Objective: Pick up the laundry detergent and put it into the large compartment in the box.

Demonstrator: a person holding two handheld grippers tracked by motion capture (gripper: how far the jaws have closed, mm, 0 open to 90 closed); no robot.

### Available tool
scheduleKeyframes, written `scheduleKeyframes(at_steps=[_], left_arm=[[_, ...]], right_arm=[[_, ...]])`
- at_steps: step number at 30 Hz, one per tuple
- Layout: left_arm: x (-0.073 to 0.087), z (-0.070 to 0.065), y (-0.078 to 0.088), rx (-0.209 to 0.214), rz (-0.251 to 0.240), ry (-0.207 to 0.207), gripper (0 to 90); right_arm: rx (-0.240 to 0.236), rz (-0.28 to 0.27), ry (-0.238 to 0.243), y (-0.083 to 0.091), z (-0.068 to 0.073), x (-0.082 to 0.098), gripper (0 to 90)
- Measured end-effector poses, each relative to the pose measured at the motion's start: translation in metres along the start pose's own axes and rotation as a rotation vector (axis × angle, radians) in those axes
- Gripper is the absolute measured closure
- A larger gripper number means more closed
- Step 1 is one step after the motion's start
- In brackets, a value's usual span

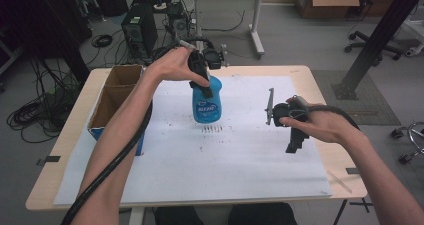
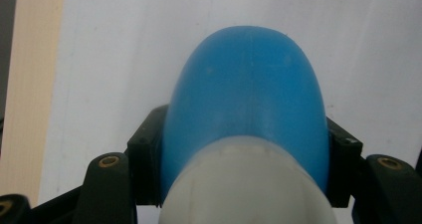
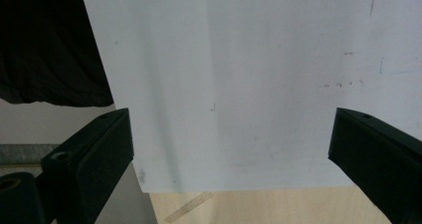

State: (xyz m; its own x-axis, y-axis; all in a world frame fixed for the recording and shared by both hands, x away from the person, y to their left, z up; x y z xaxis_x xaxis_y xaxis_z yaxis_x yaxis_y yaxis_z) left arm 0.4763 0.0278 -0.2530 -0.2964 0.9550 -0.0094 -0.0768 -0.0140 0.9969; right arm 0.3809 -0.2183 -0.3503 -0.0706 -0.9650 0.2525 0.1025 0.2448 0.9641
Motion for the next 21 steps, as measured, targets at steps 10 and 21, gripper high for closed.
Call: scheduleKeyframes(at_steps=[10, 21], left_arm=[[0.029, 0.012, 0.047, -0.022, 0.026, 0.218, 37.4], [0.073, 0.019, 0.085, -0.059, 0.020, 0.423, 37.5]], right_arm=[[0.002, -0.002, -0.002, 0.000, 0.001, -0.001, 3.7], [-0.003, 0.000, -0.013, 0.000, -0.001, -0.003, 3.7]])
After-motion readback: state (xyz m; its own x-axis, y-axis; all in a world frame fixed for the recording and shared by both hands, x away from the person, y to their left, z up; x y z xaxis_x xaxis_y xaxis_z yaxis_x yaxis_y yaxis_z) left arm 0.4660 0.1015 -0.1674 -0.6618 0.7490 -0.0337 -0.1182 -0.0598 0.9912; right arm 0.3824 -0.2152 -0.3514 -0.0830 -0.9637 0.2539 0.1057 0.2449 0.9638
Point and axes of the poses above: each handheld gripper's, and its own axes: y roughly backward along the jaws, x roughly out of its underside, z roughly to its left, the point moved 4 cm from there along -y, roughly forward along the jaws, and after that the axes turned 12 degrees about z, right-handed, at the moved point
